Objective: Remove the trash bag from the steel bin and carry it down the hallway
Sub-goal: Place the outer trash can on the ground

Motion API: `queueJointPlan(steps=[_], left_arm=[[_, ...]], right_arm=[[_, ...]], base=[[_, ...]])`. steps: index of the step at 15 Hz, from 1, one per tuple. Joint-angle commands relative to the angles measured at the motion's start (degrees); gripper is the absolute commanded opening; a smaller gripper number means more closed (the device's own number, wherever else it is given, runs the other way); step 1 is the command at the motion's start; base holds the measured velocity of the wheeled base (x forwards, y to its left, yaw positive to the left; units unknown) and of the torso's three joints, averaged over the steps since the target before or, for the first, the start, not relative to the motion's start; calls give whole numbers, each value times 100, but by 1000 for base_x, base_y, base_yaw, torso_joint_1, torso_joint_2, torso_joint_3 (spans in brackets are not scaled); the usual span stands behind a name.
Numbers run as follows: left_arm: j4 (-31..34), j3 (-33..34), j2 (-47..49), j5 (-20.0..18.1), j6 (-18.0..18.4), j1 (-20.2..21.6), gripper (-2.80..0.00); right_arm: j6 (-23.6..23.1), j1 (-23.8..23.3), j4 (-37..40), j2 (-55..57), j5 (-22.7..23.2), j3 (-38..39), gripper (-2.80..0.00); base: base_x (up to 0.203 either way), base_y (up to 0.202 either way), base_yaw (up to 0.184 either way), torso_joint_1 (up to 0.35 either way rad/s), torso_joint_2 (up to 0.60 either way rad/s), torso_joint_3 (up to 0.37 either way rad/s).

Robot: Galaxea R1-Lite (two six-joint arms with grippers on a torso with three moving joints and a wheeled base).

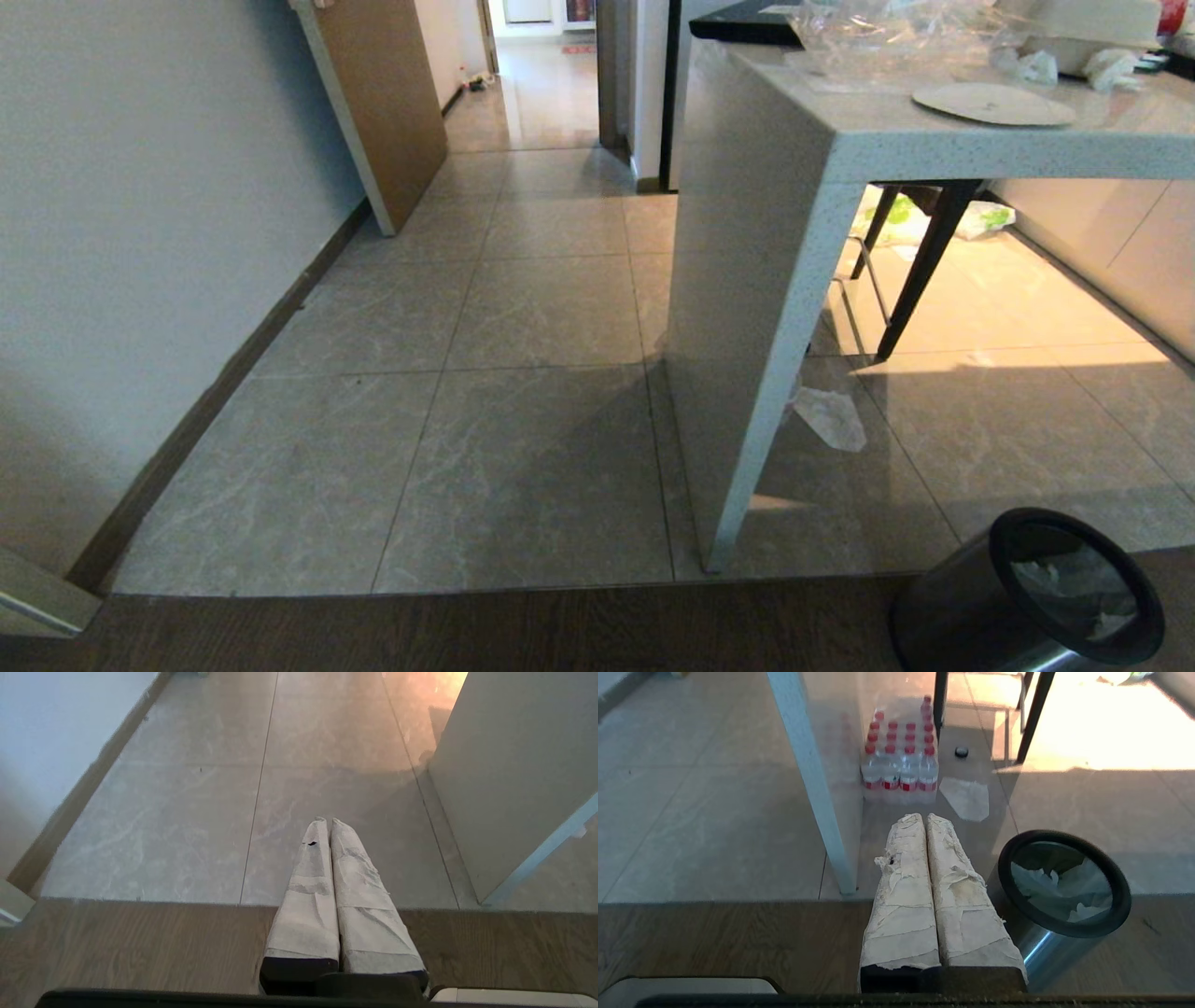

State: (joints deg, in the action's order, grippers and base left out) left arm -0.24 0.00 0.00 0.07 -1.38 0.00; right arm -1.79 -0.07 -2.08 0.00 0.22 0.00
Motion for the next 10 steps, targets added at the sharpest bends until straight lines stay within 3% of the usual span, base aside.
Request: queueJointPlan(steps=[1,10], left_arm=[[-2,0,0,2,-3,0,-280],[-2,9,0,2,-3,0,-280]], right_arm=[[-5,-1,-2,0,4,105,-280],[-14,-1,-11,0,13,105,-280]], base=[[0,0,0,7,7,-194],[0,0,0,2,2,-197]])
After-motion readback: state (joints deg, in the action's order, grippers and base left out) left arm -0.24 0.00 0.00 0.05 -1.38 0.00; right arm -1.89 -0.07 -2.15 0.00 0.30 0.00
